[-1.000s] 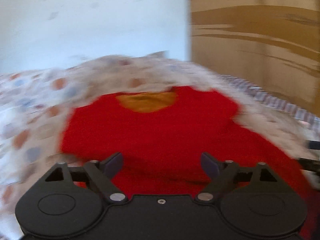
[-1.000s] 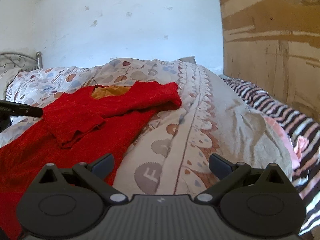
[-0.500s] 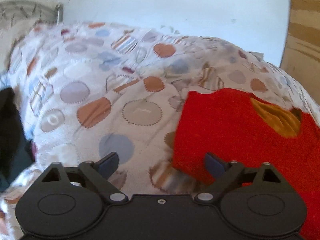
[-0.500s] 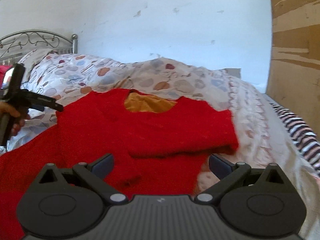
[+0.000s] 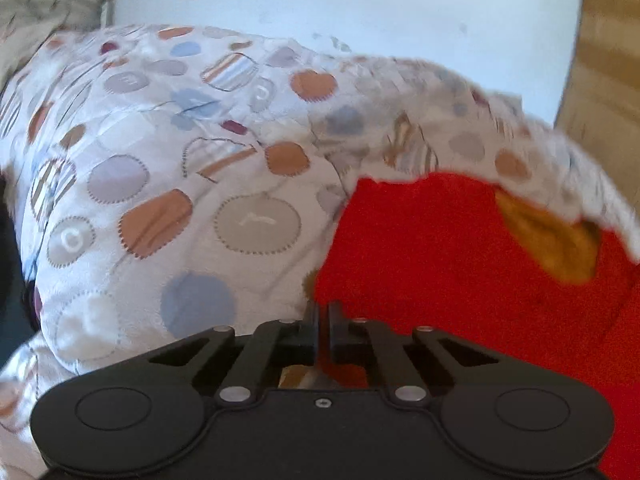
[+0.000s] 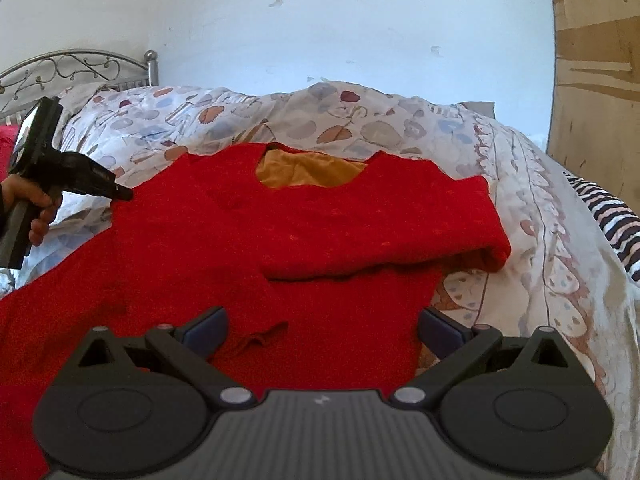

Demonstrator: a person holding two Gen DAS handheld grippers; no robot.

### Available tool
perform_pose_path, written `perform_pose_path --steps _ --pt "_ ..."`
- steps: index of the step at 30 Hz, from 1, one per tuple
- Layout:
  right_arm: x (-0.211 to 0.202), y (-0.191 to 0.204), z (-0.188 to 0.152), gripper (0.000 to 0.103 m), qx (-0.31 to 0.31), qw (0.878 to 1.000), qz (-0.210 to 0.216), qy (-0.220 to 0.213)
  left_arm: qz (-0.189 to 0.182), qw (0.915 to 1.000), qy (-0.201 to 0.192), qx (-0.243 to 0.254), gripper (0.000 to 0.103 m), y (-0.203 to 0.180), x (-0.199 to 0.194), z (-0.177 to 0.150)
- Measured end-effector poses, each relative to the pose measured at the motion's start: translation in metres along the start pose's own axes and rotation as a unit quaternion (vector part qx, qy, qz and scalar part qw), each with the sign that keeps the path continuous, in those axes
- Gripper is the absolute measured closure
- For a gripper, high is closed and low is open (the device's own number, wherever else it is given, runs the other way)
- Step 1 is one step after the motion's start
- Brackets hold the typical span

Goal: Fold small clothes

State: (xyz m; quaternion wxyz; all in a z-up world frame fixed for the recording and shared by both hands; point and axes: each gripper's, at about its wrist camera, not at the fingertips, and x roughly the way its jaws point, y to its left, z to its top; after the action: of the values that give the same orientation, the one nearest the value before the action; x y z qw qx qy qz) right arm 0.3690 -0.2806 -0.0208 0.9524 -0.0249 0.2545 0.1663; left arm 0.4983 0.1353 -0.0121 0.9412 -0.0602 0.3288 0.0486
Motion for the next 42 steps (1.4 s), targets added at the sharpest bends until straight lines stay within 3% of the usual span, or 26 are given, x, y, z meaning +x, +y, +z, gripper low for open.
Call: perform_pose_path --steps 3,5,7,9,13,19,23,28,32,33,35,38,39,41,42 --pt "-0.006 0.001 -0.002 0.000 -0.004 1.000 -0.007 -0.009 -0.004 0.9998 -0.008 -0.017 0.097 0.001 -0.002 -0.001" --pt "-0.017 0.001 -0.005 0.000 -0.001 0.999 -0.022 -0.031 -0.002 0.9995 -0.007 -0.032 0.076 0.006 -0.008 -0.001" --pt "-0.030 0.000 -0.009 0.000 0.000 0.998 -0.029 -0.049 0.004 0.9994 -0.009 -0.033 0.043 0.009 -0.018 -0.004" --pt "-0.044 -0.002 -0.017 0.000 0.008 0.998 -0.034 -0.060 -0.008 0.9992 -0.021 -0.033 0.031 0.012 -0.032 -0.012" --pt "-0.065 -0.002 -0.037 0.000 0.020 0.998 -0.032 -0.048 -0.043 0.9984 -0.026 -0.025 0.016 0.016 -0.063 -0.034" --pt "-0.104 0.003 -0.066 0.000 0.037 0.998 -0.018 -0.050 -0.088 0.9958 -0.022 -0.002 0.003 0.023 -0.119 -0.088" --pt "-0.135 0.006 -0.080 0.000 0.050 0.996 0.019 -0.067 -0.119 0.9925 -0.011 0.027 0.002 0.030 -0.151 -0.127" --pt "-0.154 0.022 -0.093 0.001 0.018 0.999 0.036 -0.035 -0.141 0.9882 0.017 0.056 0.004 0.039 -0.178 -0.165" --pt "-0.165 0.039 -0.104 0.020 0.002 0.999 0.041 -0.011 -0.167 0.9840 0.035 0.050 0.011 0.047 -0.194 -0.182" --pt "-0.167 0.042 -0.107 0.022 0.002 0.999 0.043 -0.005 -0.171 0.9834 0.041 0.047 0.015 0.048 -0.197 -0.185" --pt "-0.170 0.045 -0.113 0.037 0.011 0.999 0.049 0.007 -0.174 0.9825 0.052 0.043 0.022 0.049 -0.201 -0.190" --pt "-0.170 0.048 -0.119 0.048 0.017 0.999 0.037 0.017 -0.159 0.9840 0.072 0.038 0.041 0.048 -0.206 -0.195" --pt "-0.171 0.048 -0.120 0.052 0.018 0.999 0.031 0.016 -0.151 0.9845 0.081 0.035 0.056 0.047 -0.206 -0.196" --pt "-0.172 0.047 -0.119 0.075 0.020 0.999 0.019 0.016 -0.139 0.9863 0.086 0.021 0.068 0.045 -0.209 -0.198" --pt "-0.173 0.046 -0.119 0.080 0.022 0.999 0.024 0.015 -0.132 0.9873 0.087 0.018 0.080 0.043 -0.211 -0.198"
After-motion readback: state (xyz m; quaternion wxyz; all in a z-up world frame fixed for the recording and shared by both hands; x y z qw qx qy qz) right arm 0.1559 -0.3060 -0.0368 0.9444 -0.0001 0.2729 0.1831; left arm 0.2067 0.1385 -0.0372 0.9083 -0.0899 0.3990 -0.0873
